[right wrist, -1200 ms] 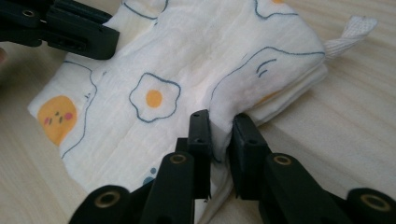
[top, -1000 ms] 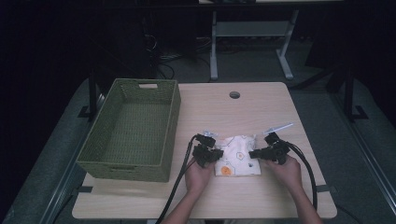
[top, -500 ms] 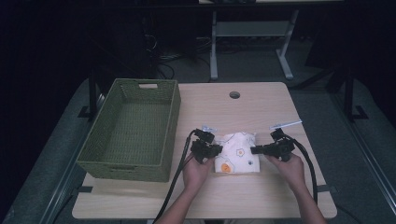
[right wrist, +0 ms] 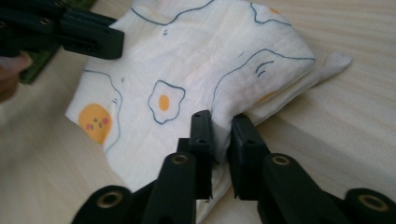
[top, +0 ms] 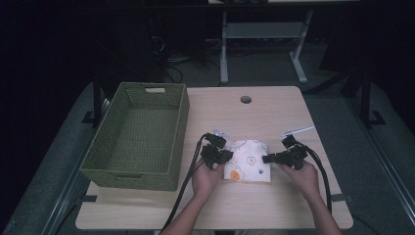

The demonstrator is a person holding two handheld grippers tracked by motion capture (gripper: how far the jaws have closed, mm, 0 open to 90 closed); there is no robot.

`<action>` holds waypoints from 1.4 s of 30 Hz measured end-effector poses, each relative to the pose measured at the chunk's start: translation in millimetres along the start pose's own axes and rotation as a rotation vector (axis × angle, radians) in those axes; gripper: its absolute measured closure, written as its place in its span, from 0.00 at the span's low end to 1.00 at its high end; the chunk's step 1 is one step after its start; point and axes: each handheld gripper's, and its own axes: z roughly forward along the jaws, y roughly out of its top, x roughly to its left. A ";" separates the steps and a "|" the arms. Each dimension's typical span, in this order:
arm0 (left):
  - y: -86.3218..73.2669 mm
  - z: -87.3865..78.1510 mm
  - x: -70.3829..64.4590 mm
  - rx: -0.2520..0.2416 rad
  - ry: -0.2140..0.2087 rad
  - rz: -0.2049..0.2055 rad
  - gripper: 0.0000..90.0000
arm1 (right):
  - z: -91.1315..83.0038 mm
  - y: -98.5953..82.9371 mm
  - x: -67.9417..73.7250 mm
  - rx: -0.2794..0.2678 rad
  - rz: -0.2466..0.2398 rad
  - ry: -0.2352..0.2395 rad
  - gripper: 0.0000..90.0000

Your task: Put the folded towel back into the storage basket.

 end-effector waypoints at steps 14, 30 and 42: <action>-7.1 12.7 7.6 0.061 0.025 -0.007 0.93 | 17.5 0.2 6.2 0.037 -0.022 -0.061 0.67; -0.6 -2.6 9.7 0.022 -0.003 -0.019 0.94 | 19.4 5.0 5.3 -0.034 0.047 0.092 0.94; 26.5 -33.3 4.3 -0.023 -0.006 0.012 0.94 | -14.0 17.1 15.0 -0.098 0.036 0.106 0.94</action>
